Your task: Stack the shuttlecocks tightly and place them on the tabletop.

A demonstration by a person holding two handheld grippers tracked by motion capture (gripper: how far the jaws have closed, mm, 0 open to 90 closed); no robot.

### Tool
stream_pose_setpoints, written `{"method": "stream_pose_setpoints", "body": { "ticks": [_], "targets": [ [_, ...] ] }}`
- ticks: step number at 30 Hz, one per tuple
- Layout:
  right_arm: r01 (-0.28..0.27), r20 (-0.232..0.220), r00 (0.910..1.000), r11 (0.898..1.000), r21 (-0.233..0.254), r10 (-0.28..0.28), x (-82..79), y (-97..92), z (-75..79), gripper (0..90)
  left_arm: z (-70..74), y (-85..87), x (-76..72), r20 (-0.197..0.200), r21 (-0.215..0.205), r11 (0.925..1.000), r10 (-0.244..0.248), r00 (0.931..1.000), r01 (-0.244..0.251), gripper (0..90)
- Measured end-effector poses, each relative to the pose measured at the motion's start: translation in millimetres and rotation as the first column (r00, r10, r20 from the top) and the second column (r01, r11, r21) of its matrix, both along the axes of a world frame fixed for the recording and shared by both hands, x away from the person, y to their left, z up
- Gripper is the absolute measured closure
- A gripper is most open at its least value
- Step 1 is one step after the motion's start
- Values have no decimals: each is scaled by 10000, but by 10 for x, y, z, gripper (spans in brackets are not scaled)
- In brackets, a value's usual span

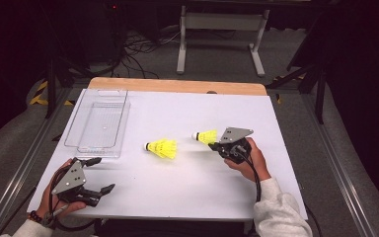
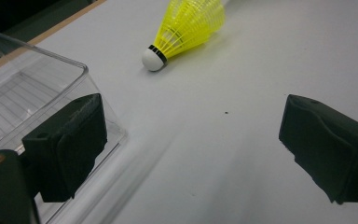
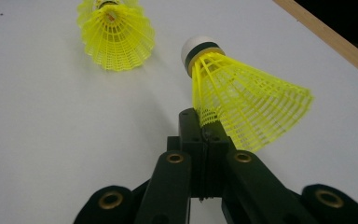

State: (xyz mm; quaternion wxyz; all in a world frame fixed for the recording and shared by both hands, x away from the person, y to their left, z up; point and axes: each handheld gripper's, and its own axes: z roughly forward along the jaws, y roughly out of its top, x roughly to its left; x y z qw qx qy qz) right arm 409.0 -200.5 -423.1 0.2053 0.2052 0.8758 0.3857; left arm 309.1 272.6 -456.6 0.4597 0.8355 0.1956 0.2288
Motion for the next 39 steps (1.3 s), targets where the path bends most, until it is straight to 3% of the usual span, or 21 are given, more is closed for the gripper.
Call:
{"method": "stream_pose_setpoints", "body": {
  "ticks": [21,39],
  "targets": [
    [-520,288,9982,9986,29,519,-109,250,-6,900,6,1,-4,11,24,10000,-66,10000,66,83],
    [-1089,-179,9940,9933,-375,1083,-157,462,-146,900,4,-1,-10,-3,17,9999,-133,9999,133,84]
  ]
}}
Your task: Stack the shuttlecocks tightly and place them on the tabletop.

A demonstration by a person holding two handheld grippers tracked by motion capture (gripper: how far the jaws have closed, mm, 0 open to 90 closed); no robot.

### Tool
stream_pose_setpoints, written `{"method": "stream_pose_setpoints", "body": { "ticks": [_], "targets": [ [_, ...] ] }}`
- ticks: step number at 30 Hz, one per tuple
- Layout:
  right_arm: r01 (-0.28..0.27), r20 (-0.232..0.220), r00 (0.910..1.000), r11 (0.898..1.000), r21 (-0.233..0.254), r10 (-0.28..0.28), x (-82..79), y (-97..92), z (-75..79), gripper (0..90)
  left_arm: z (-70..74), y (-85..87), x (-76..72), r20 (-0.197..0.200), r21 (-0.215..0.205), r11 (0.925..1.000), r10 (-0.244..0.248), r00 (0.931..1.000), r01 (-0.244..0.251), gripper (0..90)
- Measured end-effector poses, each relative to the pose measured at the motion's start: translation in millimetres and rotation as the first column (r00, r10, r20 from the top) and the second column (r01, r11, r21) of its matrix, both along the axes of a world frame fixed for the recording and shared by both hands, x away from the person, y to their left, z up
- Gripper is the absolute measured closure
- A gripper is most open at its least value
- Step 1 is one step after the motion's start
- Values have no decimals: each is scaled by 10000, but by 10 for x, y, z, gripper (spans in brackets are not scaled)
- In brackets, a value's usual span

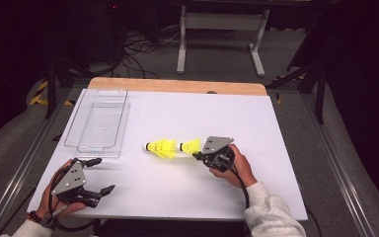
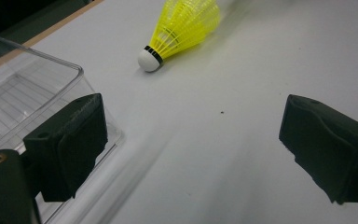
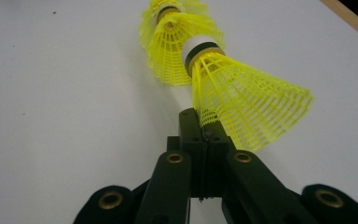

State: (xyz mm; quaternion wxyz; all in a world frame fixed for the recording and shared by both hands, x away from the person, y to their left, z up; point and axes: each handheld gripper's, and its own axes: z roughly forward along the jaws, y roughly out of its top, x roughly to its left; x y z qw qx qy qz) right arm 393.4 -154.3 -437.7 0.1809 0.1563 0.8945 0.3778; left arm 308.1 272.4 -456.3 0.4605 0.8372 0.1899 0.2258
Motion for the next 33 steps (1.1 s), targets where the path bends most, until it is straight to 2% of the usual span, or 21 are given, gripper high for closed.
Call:
{"method": "stream_pose_setpoints", "body": {
  "ticks": [1,8,20,33],
  "targets": [
    [-76,-52,10000,9999,-129,75,-2,39,-34,900,-1,-2,-2,-11,0,10000,-3,10000,3,84],
    [-241,-152,9996,9995,-214,238,4,149,-102,900,-8,-10,3,-51,14,10000,-30,10000,30,84],
    [-122,-67,9999,9999,-5,122,32,297,-139,900,-15,-20,8,-115,51,10000,-62,9999,62,84],
    [2,63,10000,10000,-56,-1,93,509,-220,897,-23,-26,16,-158,96,9999,-95,9998,96,85]
  ]
}}
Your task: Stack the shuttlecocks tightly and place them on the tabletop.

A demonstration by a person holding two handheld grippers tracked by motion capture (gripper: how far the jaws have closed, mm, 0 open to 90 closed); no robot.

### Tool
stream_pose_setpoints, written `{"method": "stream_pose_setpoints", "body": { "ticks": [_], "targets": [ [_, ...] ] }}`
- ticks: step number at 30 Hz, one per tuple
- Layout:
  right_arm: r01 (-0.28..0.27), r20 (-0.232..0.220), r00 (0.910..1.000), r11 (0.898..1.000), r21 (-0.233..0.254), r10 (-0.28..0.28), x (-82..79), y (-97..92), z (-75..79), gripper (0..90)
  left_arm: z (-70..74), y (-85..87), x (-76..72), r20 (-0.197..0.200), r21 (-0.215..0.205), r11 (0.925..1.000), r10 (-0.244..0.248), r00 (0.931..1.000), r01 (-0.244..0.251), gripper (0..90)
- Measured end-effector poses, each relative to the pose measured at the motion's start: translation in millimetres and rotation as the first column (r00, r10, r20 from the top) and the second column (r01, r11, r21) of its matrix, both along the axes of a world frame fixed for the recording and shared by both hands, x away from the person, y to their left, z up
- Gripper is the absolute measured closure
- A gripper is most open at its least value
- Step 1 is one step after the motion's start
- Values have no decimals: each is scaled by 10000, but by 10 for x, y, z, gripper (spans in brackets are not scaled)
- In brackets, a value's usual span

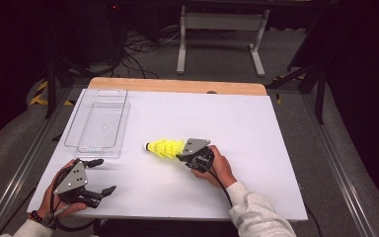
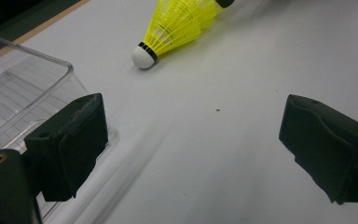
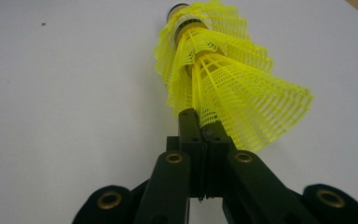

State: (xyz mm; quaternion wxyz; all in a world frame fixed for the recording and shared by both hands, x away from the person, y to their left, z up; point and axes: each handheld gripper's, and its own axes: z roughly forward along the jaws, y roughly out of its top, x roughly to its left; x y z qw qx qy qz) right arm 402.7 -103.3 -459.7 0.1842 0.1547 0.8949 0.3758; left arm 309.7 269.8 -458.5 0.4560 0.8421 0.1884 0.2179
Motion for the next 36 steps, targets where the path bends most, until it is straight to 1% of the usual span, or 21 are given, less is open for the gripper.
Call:
{"method": "stream_pose_setpoints", "body": {
  "ticks": [3,4,6,9,13,18,22,24,25,28,29,32,34,35,36],
  "targets": [
    [29,30,10000,10000,-6,-29,9,27,-19,894,0,-1,-1,5,0,10000,-14,10000,14,85],
    [31,-44,10000,10000,19,-31,11,43,-30,890,0,0,-1,6,4,10000,-9,10000,9,85],
    [81,8,10000,10000,-20,-81,19,58,-40,880,0,1,0,-5,0,10000,-5,10000,5,85],
    [128,13,9999,9999,-51,-128,35,78,-63,852,-3,-7,-1,-20,-11,10000,-5,10000,5,85],
    [117,-75,9999,9999,-112,-118,43,93,-89,792,-1,-7,-3,-9,-9,10000,-5,10000,5,85],
    [147,-204,9997,9999,-42,-148,45,83,-97,698,4,3,-4,36,3,10000,-13,10000,13,85],
    [149,-248,9996,9999,-33,-150,45,83,-101,658,6,7,-5,35,-7,10000,-16,10000,16,85],
    [161,-276,9995,9999,-28,-162,36,79,-95,602,7,10,-8,17,-37,10000,17,10000,-17,85],
    [161,-276,9995,9999,-28,-162,36,79,-95,602,7,10,-8,17,-37,10000,17,10000,-17,85],
    [272,-338,9991,9996,120,-268,27,56,-78,539,8,9,-7,49,-11,10000,1,10000,-1,85],
    [272,-338,9991,9996,120,-268,27,56,-78,539,8,9,-7,49,-11,10000,1,10000,-1,85],
    [359,-404,9986,9993,142,-353,20,49,-74,479,8,11,-11,27,-53,10000,-1,10000,1,85],
    [337,-477,9983,9993,134,-330,19,51,-77,468,9,12,-9,37,-45,10000,27,10000,-27,85],
    [268,-586,9979,9995,136,-260,20,58,-85,449,9,10,-10,29,-54,10000,6,10000,-6,85],
    [268,-600,9979,9996,81,-262,18,73,-94,411,11,10,-11,63,-31,10000,-25,10000,25,84]
  ]
}}
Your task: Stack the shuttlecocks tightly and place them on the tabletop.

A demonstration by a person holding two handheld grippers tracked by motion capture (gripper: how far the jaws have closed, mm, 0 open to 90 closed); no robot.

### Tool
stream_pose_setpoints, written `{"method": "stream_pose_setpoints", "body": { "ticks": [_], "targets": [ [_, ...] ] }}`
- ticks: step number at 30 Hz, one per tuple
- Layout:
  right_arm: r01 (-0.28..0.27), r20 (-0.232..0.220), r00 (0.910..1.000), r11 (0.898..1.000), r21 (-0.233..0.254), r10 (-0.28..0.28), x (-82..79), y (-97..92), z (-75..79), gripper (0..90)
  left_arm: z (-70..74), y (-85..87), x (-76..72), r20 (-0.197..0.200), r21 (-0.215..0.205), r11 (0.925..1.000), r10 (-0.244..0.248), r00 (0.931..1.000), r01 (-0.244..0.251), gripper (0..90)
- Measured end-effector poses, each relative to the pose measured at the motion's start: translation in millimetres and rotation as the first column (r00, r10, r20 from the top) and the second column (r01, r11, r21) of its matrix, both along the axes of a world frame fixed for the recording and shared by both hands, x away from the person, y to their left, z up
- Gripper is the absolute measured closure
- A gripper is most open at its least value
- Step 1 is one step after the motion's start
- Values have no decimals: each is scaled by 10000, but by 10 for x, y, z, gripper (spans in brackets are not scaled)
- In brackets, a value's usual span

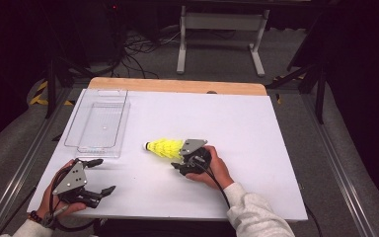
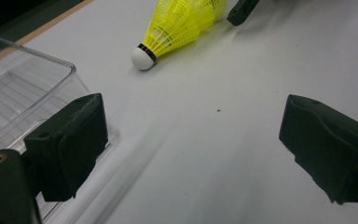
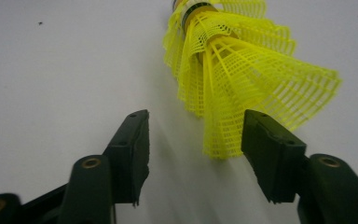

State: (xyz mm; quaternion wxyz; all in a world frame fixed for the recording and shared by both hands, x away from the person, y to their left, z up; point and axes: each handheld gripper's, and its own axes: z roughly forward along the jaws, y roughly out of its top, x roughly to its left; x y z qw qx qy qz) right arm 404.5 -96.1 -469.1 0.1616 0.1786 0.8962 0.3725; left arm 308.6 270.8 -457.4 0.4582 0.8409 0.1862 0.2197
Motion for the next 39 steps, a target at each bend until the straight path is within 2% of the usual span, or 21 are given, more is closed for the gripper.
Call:
{"method": "stream_pose_setpoints", "body": {
  "ticks": [4,7,9,16,21,31,39],
  "targets": [
    [74,-134,9999,9999,-70,-75,6,58,-27,275,-4,-4,1,-46,-30,10000,1,10000,-1,84],
    [107,-274,9996,9999,39,-106,15,93,-37,238,-4,-8,0,-24,-8,10000,8,10000,-8,85],
    [80,-457,9989,9997,229,-69,24,114,-36,241,-3,-9,0,-9,2,10000,14,10000,-13,85],
    [153,-627,9980,9991,394,-128,47,213,-49,236,-4,-4,1,-15,16,10000,4,10000,-4,85],
    [337,-829,9961,9979,551,-290,92,259,-70,245,4,14,11,0,-173,9998,50,10000,-50,84],
    [653,-682,9958,9962,582,-613,104,240,-52,276,4,-9,45,-22,-125,9999,-51,10000,50,84],
    [722,-637,9957,9937,861,-668,101,239,-20,268,5,-12,40,-37,-123,9999,-36,10000,36,84]
  ]
}}
